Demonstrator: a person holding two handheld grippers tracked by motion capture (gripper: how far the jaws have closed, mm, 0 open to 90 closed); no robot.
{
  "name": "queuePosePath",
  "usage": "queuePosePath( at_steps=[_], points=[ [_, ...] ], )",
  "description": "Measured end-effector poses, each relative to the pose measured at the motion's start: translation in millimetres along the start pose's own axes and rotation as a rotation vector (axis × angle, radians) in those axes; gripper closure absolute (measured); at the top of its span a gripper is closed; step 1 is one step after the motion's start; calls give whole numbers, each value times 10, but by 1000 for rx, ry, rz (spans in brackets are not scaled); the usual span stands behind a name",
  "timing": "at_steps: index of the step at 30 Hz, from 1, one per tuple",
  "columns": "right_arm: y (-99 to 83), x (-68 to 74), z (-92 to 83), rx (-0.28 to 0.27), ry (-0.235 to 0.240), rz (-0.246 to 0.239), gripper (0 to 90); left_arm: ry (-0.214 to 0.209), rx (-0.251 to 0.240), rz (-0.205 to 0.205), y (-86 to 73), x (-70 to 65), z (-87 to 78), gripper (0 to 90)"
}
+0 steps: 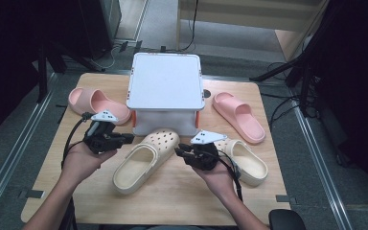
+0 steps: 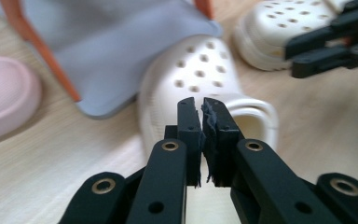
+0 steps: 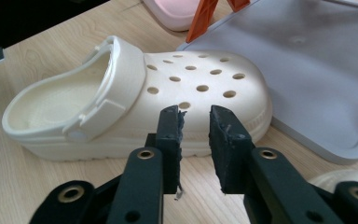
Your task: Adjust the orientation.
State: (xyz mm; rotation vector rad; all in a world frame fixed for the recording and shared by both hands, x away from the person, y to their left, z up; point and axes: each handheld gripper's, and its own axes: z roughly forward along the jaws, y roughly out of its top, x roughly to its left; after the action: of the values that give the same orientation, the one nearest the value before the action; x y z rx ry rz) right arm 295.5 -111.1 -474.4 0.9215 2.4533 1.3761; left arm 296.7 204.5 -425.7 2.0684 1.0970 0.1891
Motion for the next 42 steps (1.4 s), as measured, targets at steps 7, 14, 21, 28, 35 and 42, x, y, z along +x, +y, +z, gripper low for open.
queuePosePath(
  at_steps=[7, 14, 21, 28, 35, 42],
  points=[
    [32, 51, 218, 41, -11, 5, 812, -14, 9, -27, -174, 241, 246, 882],
    [-36, 92, 299, 71, 0, 7, 874, -26, 39, -40, -337, 255, 394, 885],
    [-102, 77, 382, 100, -1, 6, 869, -33, 51, -27, -397, 216, 417, 890],
    [-112, 67, 444, 120, 10, 8, 864, -48, 64, -30, -454, 156, 399, 894],
    [-102, 63, 463, 136, 26, 0, 865, -63, 87, -16, -518, 82, 357, 895],
    [-57, 33, 480, 155, 24, -2, 866, -72, 90, -3, -568, -24, 351, 895]
  ],
)
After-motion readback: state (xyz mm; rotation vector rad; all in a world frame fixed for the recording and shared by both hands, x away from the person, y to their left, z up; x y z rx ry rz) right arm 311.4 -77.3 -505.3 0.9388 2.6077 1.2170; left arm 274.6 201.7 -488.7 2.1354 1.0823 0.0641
